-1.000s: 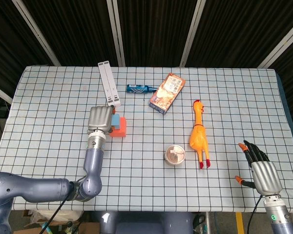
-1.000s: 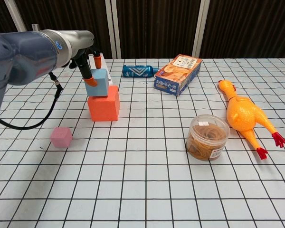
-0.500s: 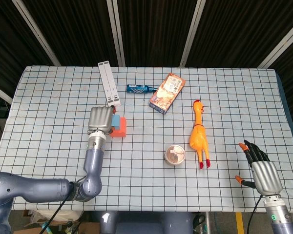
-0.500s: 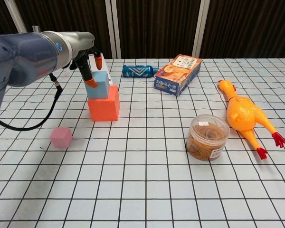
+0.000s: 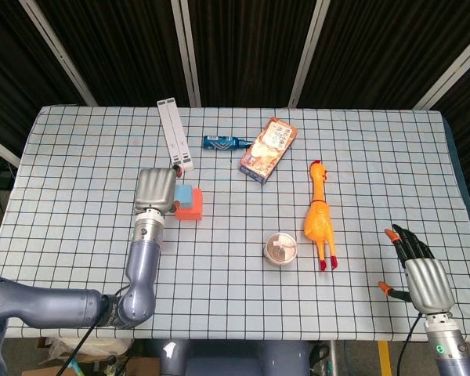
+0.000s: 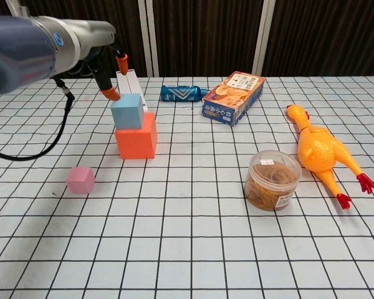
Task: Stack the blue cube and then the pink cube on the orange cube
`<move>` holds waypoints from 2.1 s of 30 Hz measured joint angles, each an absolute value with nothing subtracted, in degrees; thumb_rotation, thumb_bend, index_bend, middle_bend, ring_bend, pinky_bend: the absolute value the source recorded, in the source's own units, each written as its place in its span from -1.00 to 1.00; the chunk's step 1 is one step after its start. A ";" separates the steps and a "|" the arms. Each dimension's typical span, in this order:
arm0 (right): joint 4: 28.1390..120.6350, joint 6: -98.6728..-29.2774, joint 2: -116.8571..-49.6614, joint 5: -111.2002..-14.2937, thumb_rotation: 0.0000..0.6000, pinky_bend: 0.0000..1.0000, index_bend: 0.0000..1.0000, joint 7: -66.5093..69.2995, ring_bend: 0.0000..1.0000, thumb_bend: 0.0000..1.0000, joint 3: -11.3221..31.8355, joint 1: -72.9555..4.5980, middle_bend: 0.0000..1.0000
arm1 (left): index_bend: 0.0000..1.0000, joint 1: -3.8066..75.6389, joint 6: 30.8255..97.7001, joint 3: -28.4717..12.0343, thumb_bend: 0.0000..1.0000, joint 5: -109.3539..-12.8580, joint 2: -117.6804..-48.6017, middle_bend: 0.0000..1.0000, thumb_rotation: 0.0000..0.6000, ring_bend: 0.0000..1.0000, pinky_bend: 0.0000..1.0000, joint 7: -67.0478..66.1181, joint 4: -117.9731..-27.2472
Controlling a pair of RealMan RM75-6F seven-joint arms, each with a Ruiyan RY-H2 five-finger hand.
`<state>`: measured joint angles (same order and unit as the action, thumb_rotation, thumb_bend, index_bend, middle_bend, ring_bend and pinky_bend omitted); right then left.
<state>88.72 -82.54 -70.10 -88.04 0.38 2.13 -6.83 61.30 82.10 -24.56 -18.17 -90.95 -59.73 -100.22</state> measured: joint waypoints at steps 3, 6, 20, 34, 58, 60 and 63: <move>88.83 -82.69 -70.11 -88.20 1.00 -0.60 -0.80 0.45 -0.80 -0.68 2.14 -6.82 -0.85 | -0.33 60.00 83.59 -24.78 -0.45 -19.53 -86.77 1.00 1.00 0.60 0.61 -59.71 -105.46; 89.14 -82.79 -70.03 -88.42 1.00 -0.60 -0.80 0.40 -0.80 -0.68 2.06 -6.81 -0.85 | -0.33 57.68 84.28 -24.70 -0.45 -21.01 -81.77 1.00 1.00 0.59 0.61 -58.67 -111.53; 90.04 -82.88 -69.71 -88.55 1.00 -0.61 -0.80 -0.13 -0.79 -0.68 1.96 -6.70 -0.85 | -0.27 42.01 78.27 -8.17 -0.47 -34.32 -69.57 1.00 1.00 0.59 0.61 -46.12 -122.04; 90.00 -82.69 -69.66 -88.31 1.00 -0.61 -0.80 -0.07 -0.79 -0.68 1.95 -6.66 -0.85 | -0.30 37.70 72.51 -1.47 -0.42 -41.51 -78.92 1.00 1.00 0.59 0.61 -41.27 -107.94; 89.50 -82.04 -69.99 -87.95 1.00 -0.61 -0.80 -0.24 -0.79 -0.68 1.89 -6.84 -0.85 | -0.27 40.93 69.39 -5.19 -0.37 -37.06 -87.27 1.00 1.00 0.59 0.61 -43.66 -100.45; 89.47 -81.98 -70.01 -87.94 1.00 -0.61 -0.80 -0.26 -0.80 -0.68 1.87 -6.86 -0.85 | -0.27 41.19 69.36 -5.51 -0.36 -36.90 -87.75 1.00 1.00 0.59 0.61 -43.81 -100.05; 89.41 -81.87 -70.07 -88.01 1.00 -0.61 -0.80 -0.33 -0.79 -0.68 1.84 -6.94 -0.85 | -0.27 41.55 69.40 -5.65 -0.36 -36.76 -88.25 1.00 1.00 0.59 0.61 -44.52 -99.76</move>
